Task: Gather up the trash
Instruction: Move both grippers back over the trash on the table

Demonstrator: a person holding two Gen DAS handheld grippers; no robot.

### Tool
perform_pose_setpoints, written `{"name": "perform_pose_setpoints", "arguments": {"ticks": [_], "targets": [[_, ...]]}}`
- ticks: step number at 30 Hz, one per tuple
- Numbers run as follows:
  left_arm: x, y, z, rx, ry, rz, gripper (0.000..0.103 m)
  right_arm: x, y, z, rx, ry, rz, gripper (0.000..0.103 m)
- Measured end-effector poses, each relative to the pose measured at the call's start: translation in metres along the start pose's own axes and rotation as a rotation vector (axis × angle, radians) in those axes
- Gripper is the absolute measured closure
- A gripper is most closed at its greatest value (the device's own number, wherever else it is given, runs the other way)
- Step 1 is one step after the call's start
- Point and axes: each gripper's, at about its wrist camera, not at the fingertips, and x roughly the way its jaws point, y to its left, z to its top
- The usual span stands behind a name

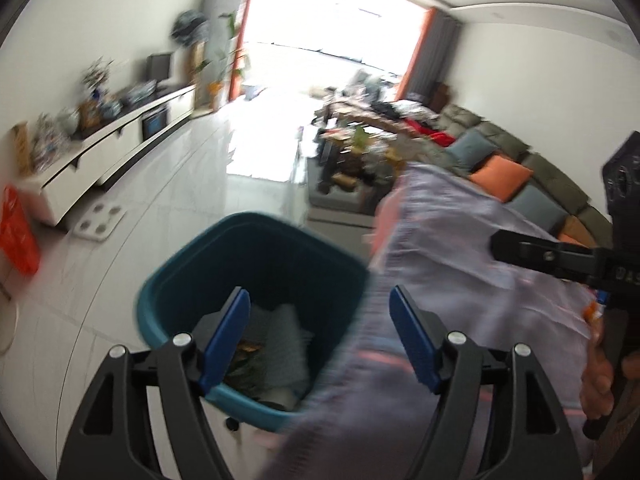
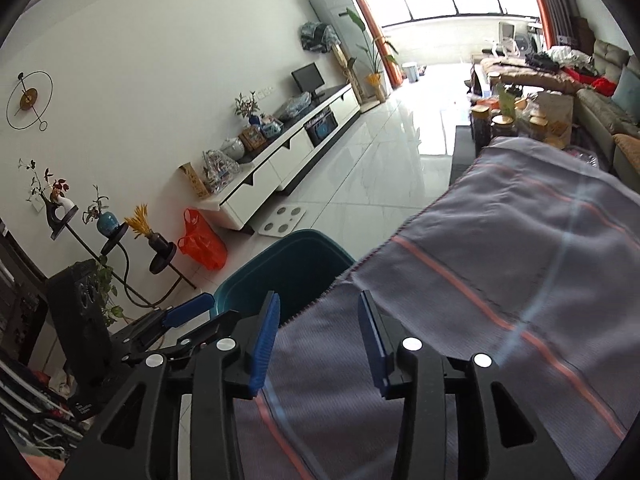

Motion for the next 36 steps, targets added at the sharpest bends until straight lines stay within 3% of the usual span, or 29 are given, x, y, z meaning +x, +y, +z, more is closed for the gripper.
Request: {"name": "perform_pose_setpoints", "arguments": {"ticks": [8,16,24,32,36], "targets": [[-0.02,-0.108,-0.019,0.189,-0.011,-0.243,0.027,-0.091,-0.031,-0.026,0.007,-0.114,-0.122,0.053],[-0.018,-0.222,-0.061,0.395,0.094,-0.513,0.027,-0.174,-0.081,-0.06,0.09,-0.196,-0.295,0.051],[-0.013,-0.308,-0.096,0.53,0.203,-0.703,0.027,-0.244,-0.142,-0.102,0.251,-0.275,-0.441,0.05],[0.004,-0.365,-0.119,0.567,0.313,-0.784,0.03,-0.289,-0.179,-0.153,0.369,-0.284,-0.533,0.05],[0.013,-0.384,-0.127,0.58,0.362,-0.798,0.049,-0.289,-0.18,-0.177,0.384,-0.248,-0.526,0.05]]}}
